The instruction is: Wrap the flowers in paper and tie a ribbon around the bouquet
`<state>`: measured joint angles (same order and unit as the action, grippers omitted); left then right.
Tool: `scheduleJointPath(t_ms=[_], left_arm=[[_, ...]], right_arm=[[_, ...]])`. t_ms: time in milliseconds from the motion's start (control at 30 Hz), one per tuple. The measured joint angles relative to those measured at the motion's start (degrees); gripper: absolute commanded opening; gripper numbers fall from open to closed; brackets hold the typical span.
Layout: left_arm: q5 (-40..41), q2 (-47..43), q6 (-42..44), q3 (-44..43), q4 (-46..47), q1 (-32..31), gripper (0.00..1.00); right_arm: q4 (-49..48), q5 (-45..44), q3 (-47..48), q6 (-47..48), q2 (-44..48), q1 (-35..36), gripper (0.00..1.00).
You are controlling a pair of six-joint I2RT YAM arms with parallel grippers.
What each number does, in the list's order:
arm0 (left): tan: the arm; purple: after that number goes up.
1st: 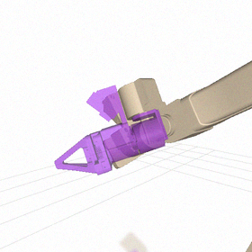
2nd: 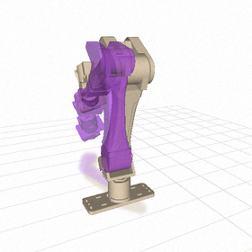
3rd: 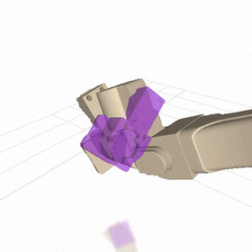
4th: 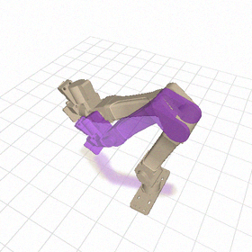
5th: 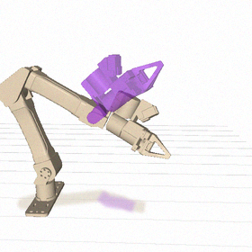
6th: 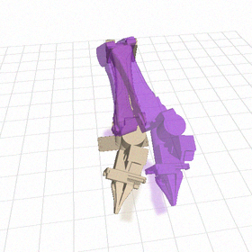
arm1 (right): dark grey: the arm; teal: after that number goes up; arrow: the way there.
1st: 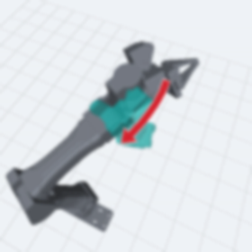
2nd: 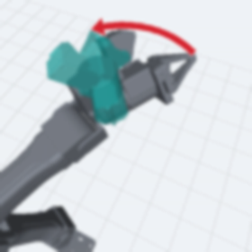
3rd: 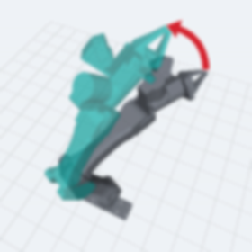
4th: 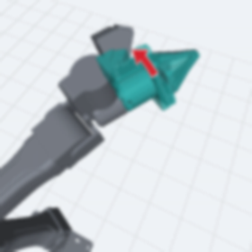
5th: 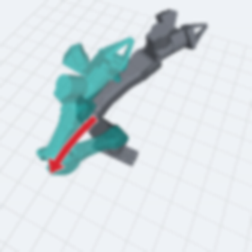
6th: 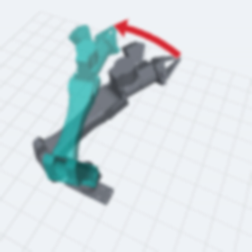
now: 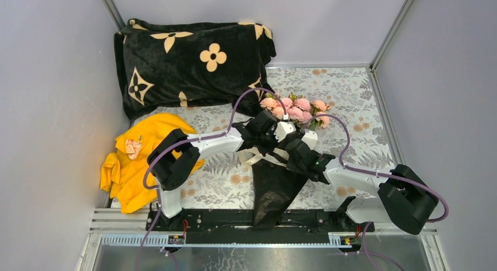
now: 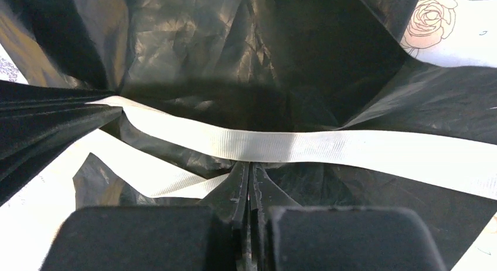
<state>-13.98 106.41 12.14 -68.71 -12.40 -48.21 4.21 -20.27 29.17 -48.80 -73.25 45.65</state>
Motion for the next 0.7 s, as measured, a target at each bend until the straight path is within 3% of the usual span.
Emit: scheduleJointPath(t_ms=[33, 133, 200, 467, 700], left_arm=[[0.0, -0.1, 0.2, -0.1, -0.4, 0.0, 0.25], [-0.2, -0.1, 1.4, -1.8, -3.9, 0.0, 0.51], [-0.3, -0.3, 2.8, -3.6, -7.1, 0.5, 0.59], [-1.8, -5.3, 9.2, -5.5, -17.3, 8.2, 0.69], [-2.0, -3.7, 14.1, -1.2, -20.4, 14.9, 0.68]], right_arm=[[-0.2, 0.0, 0.0, -0.1, 0.0, 0.0, 0.0], [-0.6, 0.0, -0.5, -0.1, 0.0, 0.0, 0.0], [-0.9, 0.0, -0.9, -0.1, 0.2, -0.1, 0.0], [-2.1, 0.8, -2.1, 0.5, 0.4, -0.9, 0.0], [-2.2, 1.4, -2.1, 1.5, 0.4, -1.2, 0.0]])
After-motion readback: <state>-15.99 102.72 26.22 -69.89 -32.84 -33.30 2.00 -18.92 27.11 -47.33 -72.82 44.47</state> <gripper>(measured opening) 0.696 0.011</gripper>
